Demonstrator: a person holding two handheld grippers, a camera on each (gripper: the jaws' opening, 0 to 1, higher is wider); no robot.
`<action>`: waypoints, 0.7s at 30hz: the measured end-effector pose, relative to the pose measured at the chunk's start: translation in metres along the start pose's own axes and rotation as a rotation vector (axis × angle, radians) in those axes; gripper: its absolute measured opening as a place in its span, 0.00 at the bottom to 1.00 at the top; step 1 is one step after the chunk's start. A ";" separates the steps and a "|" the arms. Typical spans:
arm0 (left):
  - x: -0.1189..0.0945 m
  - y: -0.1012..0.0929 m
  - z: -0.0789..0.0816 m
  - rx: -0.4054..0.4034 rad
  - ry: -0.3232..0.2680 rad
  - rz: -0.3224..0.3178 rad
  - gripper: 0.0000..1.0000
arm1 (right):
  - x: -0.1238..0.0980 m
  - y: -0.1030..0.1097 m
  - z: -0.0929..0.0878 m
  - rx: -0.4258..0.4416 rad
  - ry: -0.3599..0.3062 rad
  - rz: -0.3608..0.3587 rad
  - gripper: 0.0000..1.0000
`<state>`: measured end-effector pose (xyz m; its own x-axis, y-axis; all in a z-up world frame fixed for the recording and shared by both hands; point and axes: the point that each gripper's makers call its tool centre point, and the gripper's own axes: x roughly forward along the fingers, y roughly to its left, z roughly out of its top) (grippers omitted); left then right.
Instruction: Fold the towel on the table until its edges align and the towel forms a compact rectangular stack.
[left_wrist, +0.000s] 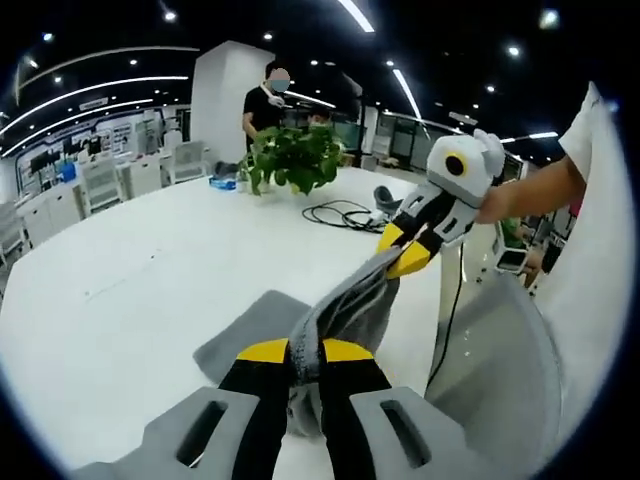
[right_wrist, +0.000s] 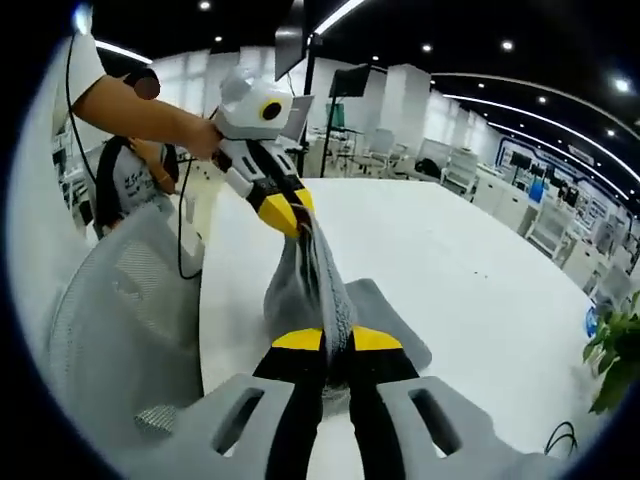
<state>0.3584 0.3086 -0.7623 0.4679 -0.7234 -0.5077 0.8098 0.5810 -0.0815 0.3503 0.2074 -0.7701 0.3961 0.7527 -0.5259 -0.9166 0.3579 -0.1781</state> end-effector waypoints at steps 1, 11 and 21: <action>0.001 0.002 -0.001 -0.002 0.005 0.005 0.10 | 0.002 -0.002 -0.001 -0.010 0.005 -0.006 0.05; 0.015 0.022 -0.007 -0.020 0.029 0.041 0.10 | 0.022 -0.022 -0.009 -0.036 0.042 -0.031 0.06; 0.037 0.039 -0.010 -0.013 0.060 0.058 0.10 | 0.041 -0.043 -0.029 -0.060 0.098 -0.066 0.06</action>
<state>0.4039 0.3085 -0.7931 0.4915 -0.6648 -0.5625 0.7771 0.6264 -0.0613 0.4039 0.2068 -0.8080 0.4513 0.6695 -0.5899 -0.8914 0.3692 -0.2629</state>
